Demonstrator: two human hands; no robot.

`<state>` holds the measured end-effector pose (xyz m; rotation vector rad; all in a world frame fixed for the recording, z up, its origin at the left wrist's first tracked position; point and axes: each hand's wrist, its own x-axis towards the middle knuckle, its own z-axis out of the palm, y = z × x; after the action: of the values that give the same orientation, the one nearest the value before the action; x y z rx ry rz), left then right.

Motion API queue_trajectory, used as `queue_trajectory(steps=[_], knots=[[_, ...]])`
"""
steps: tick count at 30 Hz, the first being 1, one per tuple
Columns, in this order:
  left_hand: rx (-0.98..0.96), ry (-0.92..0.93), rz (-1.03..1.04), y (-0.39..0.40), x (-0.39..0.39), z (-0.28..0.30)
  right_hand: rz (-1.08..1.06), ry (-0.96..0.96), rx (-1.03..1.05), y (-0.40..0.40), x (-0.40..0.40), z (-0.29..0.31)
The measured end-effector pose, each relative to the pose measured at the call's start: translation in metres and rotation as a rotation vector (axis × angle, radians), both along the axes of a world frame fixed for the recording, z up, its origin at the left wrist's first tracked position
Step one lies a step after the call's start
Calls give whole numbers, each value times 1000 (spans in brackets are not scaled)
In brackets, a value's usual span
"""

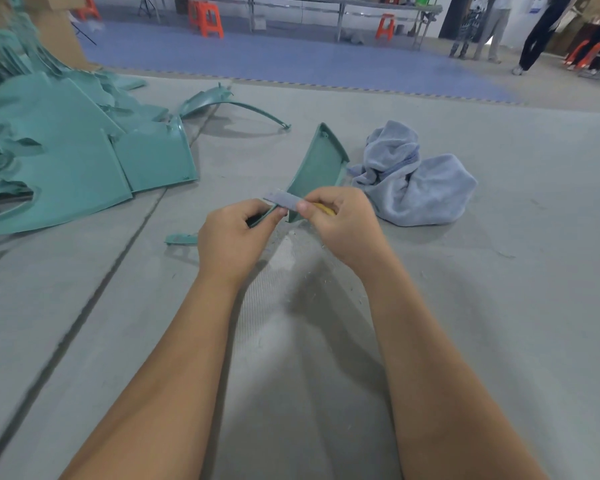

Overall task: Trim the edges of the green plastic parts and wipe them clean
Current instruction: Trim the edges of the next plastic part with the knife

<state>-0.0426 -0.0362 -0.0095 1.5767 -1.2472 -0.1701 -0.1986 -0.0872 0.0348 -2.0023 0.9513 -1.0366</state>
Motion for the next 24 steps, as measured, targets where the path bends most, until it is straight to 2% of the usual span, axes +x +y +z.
queue_trajectory(steps=[2, 5, 8, 14, 17, 20, 24], knots=[[9, -6, 0, 1, 0, 1, 10, -82, 65, 1, -1, 1], [24, -4, 10, 1, -1, 3, 23, -326, 211, -2, -9, 5], [18, -22, 22, 3, -2, 4, 29, -405, 260, -5, -14, 6], [-61, -147, -4, 6, -4, 7, 12, -344, 397, -7, -4, 7], [-40, -163, 29, 3, -2, 7, 15, -293, 388, -3, 0, 6], [0, -146, 40, 2, -2, 5, 16, -262, 319, 1, 3, 4], [19, -63, 28, 1, -2, 6, 120, -194, 357, 6, 7, 4]])
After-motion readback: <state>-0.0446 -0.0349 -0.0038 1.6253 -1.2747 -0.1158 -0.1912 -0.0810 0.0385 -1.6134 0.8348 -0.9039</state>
